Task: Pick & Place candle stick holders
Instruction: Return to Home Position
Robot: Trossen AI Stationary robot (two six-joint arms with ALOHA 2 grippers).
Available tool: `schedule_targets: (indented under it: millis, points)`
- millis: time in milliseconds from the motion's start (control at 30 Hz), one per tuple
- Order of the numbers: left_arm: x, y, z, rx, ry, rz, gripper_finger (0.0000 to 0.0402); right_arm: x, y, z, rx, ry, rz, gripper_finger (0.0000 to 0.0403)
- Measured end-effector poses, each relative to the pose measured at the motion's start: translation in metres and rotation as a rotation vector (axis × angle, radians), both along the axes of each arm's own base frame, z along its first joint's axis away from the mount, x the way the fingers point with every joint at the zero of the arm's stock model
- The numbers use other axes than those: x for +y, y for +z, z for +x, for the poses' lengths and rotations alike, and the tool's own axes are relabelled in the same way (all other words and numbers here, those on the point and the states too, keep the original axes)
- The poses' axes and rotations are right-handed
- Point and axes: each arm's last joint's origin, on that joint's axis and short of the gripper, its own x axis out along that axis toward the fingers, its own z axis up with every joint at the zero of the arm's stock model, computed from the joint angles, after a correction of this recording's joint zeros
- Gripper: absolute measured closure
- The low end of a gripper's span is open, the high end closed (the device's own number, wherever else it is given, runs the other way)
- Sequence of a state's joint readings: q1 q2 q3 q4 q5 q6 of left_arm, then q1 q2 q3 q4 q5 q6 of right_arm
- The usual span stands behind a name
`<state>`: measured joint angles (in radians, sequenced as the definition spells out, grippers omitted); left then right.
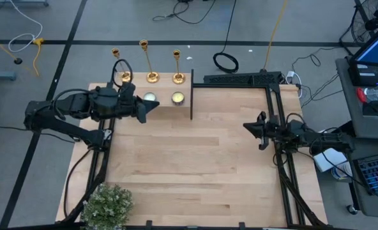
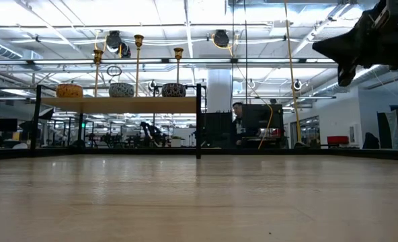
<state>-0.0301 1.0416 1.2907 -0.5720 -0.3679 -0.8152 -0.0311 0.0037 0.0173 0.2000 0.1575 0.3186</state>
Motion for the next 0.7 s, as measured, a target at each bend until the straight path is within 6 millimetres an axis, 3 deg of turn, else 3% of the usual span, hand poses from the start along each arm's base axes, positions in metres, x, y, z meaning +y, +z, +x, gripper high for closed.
schedule_targets:
  millis: [133, 700]
  points:
    - [-0.002, 0.000, 0.000, -0.001, -0.009, 0.000, 0.0398, 0.000, -0.012, 0.002, 0.115, 0.004, 0.055, 0.0403]
    - [-0.015, 0.001, -0.002, 0.019, -0.090, 0.075, 0.0399, 0.001, -0.015, 0.002, 0.140, 0.042, 0.082, 0.0403]
